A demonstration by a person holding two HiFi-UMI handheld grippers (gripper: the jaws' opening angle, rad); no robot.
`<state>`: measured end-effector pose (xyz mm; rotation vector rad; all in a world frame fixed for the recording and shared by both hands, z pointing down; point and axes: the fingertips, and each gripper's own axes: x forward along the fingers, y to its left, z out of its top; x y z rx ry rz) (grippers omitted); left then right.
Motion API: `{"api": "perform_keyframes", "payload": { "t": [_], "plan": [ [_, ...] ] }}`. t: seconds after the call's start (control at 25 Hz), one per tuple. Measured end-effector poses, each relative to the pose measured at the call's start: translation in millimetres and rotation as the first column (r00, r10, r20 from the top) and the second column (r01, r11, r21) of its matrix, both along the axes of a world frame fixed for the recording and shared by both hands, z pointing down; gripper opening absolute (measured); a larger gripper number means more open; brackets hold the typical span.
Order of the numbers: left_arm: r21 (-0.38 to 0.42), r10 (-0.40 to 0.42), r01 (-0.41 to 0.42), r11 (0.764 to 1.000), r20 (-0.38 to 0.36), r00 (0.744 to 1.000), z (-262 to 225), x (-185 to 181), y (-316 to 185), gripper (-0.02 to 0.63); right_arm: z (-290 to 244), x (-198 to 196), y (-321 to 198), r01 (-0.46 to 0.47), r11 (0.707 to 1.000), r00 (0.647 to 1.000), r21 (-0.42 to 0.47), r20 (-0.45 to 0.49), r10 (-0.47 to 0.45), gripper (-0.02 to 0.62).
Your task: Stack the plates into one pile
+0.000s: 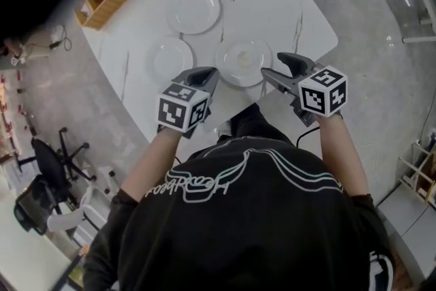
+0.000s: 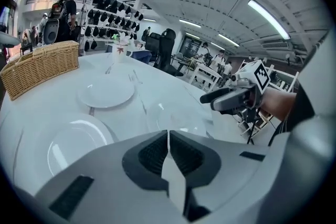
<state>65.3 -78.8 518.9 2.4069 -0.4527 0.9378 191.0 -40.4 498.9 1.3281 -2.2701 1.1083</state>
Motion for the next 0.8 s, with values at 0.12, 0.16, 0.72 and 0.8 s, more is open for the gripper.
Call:
{"api": "perform_keyframes", "payload": {
  "t": [0.12,0.16,0.72,0.8],
  "plan": [
    [-0.007,0.005,-0.005,1.0,0.014,1.0,9,7,-3,0.032,11,0,-7,0.023,0.999,1.0,-0.026,-0.006,-0.023,0.285],
    [-0.01,0.007,-0.007,1.0,0.019,1.0,12,9,-4,0.032,14,1,-10,0.026,0.999,1.0,-0.033,-0.008,-0.026,0.285],
    [-0.043,0.019,-0.015,0.999,0.081,0.997,33,12,-9,0.032,34,7,-26,0.04,0.994,0.999,-0.104,-0.015,-0.042,0.285],
    [-0.047,0.018,-0.015,0.999,0.082,0.996,33,12,-9,0.032,35,6,-27,0.041,0.993,0.999,-0.109,-0.013,-0.042,0.285]
  ]
}}
